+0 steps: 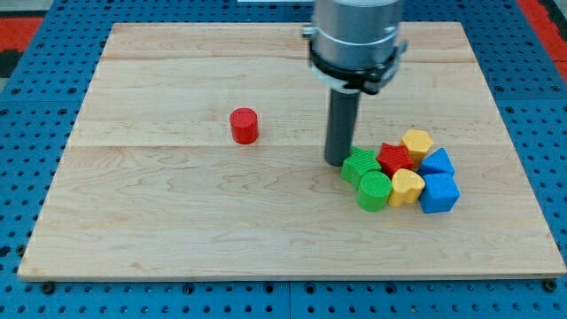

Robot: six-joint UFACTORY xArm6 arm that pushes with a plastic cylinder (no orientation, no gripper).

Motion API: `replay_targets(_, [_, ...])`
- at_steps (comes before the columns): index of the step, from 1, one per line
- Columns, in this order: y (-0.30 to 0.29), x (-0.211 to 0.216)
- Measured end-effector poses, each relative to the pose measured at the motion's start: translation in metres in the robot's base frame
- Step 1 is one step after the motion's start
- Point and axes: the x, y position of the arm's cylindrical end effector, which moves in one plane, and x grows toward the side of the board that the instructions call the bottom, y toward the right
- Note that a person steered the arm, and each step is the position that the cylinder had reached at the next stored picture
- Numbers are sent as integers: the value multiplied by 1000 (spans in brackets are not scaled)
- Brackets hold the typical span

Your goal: Push the red circle towards a group of blocks

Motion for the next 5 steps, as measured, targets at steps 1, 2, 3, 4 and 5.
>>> replay_targets(1, [-73,-8])
replay_targets(2, [-160,-4])
replay_targets(3, [-203,-46])
replay_targets(4, [-130,-69])
replay_targets(5, [-13,-45])
